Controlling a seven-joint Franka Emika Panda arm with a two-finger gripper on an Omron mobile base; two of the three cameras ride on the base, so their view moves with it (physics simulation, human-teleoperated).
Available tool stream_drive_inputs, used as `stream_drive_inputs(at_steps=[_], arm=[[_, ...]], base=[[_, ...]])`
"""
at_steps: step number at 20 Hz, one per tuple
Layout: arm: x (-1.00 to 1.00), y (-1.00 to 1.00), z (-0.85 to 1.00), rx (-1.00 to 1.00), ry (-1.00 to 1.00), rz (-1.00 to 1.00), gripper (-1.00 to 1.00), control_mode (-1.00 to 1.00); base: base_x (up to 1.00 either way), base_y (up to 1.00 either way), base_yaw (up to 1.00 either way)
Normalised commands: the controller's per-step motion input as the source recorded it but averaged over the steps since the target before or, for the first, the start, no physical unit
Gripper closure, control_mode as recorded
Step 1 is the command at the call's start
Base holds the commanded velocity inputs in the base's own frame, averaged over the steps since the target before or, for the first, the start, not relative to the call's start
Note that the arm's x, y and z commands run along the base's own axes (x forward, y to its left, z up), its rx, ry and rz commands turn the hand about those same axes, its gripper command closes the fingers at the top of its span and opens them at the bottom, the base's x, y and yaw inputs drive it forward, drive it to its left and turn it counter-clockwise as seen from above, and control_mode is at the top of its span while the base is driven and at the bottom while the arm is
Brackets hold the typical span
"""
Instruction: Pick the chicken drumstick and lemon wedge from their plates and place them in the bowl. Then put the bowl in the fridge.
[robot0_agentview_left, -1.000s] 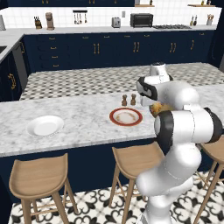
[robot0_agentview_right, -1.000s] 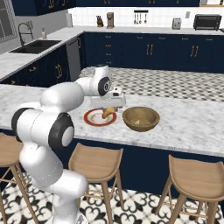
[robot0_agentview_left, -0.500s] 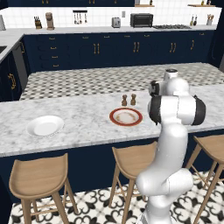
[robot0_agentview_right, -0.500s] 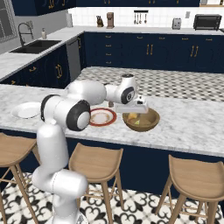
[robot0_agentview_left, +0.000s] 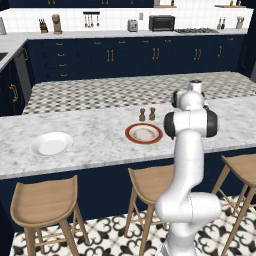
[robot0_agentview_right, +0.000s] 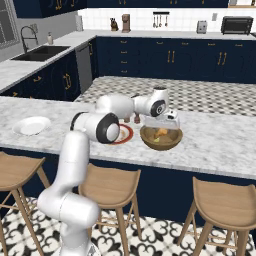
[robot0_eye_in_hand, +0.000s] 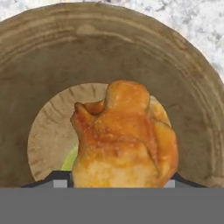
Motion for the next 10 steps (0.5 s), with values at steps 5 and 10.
stream_drive_inputs(at_steps=[5,10], arm=[[0.4,0.0,-0.59,0.01,0.0,-0.11,1.0,-1.0],[-0.35,0.0,-0.17,0.02,0.0,-0.06,-1.0,-1.0]], base=[[0.0,0.0,0.0],[0.0,0.0,0.0]])
